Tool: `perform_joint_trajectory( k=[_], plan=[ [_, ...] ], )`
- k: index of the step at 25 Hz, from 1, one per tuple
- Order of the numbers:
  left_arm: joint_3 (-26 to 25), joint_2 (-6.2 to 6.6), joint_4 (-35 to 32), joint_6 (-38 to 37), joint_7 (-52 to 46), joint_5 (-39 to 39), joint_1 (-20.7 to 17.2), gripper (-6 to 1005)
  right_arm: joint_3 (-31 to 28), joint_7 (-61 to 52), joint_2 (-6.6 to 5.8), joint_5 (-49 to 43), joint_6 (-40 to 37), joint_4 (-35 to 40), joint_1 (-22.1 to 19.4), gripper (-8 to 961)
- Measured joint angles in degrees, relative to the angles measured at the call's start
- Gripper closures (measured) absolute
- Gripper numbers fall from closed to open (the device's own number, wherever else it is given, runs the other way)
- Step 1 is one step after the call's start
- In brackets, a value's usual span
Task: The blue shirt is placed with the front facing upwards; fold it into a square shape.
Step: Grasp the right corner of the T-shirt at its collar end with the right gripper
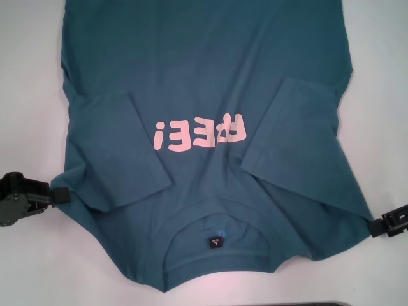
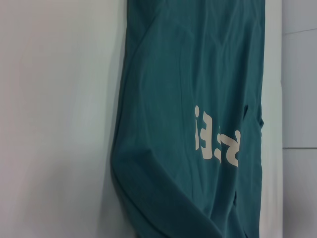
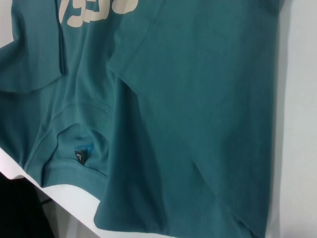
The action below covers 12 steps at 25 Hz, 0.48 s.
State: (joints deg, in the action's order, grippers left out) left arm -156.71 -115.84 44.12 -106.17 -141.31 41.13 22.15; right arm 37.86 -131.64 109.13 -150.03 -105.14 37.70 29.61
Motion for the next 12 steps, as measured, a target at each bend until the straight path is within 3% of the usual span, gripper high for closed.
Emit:
perform_joint_trajectory(
  k=[12],
  plan=[
    [0.0, 0.00, 0.0, 0.0, -0.1, 0.0, 0.1, 972, 0.0, -0.7, 0.53, -0.5, 0.4, -0.1, 0.7, 214]
  ],
)
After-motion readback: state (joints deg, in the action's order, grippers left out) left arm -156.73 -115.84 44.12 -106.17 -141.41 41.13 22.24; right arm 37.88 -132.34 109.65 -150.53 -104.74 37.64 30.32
